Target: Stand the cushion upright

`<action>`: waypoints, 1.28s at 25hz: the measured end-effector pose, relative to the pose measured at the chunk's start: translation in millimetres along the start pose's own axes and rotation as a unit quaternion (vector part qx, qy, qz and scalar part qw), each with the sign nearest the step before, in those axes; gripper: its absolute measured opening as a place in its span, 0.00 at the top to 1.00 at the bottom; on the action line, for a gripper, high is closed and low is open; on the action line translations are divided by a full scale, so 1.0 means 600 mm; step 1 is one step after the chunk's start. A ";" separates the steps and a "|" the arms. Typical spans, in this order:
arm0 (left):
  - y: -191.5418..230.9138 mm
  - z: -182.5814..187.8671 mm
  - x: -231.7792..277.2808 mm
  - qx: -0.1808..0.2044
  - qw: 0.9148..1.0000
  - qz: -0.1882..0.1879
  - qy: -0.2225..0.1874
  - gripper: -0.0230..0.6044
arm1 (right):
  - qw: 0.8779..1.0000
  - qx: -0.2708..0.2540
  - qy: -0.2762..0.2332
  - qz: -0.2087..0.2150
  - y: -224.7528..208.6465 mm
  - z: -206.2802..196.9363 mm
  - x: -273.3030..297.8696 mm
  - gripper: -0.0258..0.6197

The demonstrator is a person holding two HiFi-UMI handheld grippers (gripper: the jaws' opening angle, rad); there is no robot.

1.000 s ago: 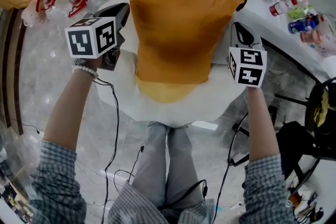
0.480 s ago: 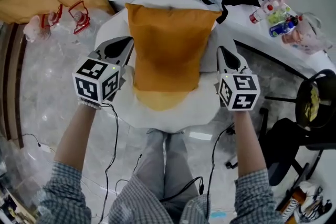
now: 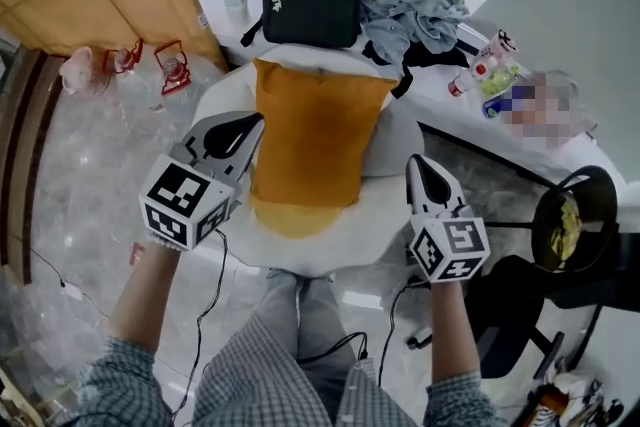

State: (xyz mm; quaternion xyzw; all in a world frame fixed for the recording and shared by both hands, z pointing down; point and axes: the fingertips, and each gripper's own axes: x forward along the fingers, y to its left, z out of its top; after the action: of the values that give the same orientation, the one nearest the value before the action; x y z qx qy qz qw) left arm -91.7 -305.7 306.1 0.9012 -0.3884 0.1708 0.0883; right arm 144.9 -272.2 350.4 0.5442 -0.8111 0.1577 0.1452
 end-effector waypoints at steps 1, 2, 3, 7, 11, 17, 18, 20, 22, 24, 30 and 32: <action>-0.004 0.011 -0.013 0.000 1.000 0.000 -0.003 0.95 | 1.000 0.003 -0.005 0.000 0.005 0.010 -0.017 0.95; -0.008 0.020 -0.026 0.002 1.000 -0.001 -0.006 0.95 | 1.000 0.006 -0.010 0.000 0.010 0.020 -0.033 0.95; -0.014 0.027 -0.039 0.004 1.000 -0.004 -0.007 0.95 | 1.000 0.009 -0.015 -0.001 0.016 0.030 -0.049 0.95; -0.038 0.055 -0.090 -0.003 1.000 -0.010 -0.011 0.95 | 0.999 0.022 -0.028 -0.018 0.021 0.065 -0.111 0.95; -0.060 0.077 -0.136 -0.018 1.000 -0.005 -0.018 0.95 | 0.998 0.013 -0.041 -0.044 0.013 0.100 -0.161 0.95; -0.091 0.099 -0.191 -0.054 0.999 0.004 -0.006 0.95 | 0.994 0.018 -0.090 -0.065 0.010 0.166 -0.213 0.95; -0.094 0.104 -0.198 -0.056 0.998 0.005 -0.008 0.95 | 0.993 0.017 -0.097 -0.066 0.012 0.177 -0.219 0.95; -0.096 0.120 -0.211 -0.058 0.998 0.012 -0.029 0.95 | 0.991 0.016 -0.109 -0.070 0.016 0.196 -0.232 0.95; -0.092 0.140 -0.222 -0.064 0.996 0.025 -0.054 0.95 | 0.990 0.017 -0.119 -0.071 0.021 0.210 -0.244 0.95; -0.088 0.153 -0.231 -0.073 0.995 0.038 -0.062 0.95 | 0.989 0.031 -0.129 -0.071 0.026 0.222 -0.255 0.95; -0.084 0.180 -0.246 -0.096 0.988 0.056 -0.104 0.95 | 0.983 0.046 -0.165 -0.073 0.037 0.256 -0.282 0.95; -0.089 0.185 -0.247 -0.100 0.988 0.053 -0.109 0.95 | 0.982 0.042 -0.170 -0.068 0.043 0.263 -0.283 0.95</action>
State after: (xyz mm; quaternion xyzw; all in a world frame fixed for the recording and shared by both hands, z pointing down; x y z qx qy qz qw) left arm -120.7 -202.5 146.1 0.8791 -0.4585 0.0362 0.1255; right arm 172.9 -186.1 135.2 0.6229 -0.7774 0.0869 -0.0073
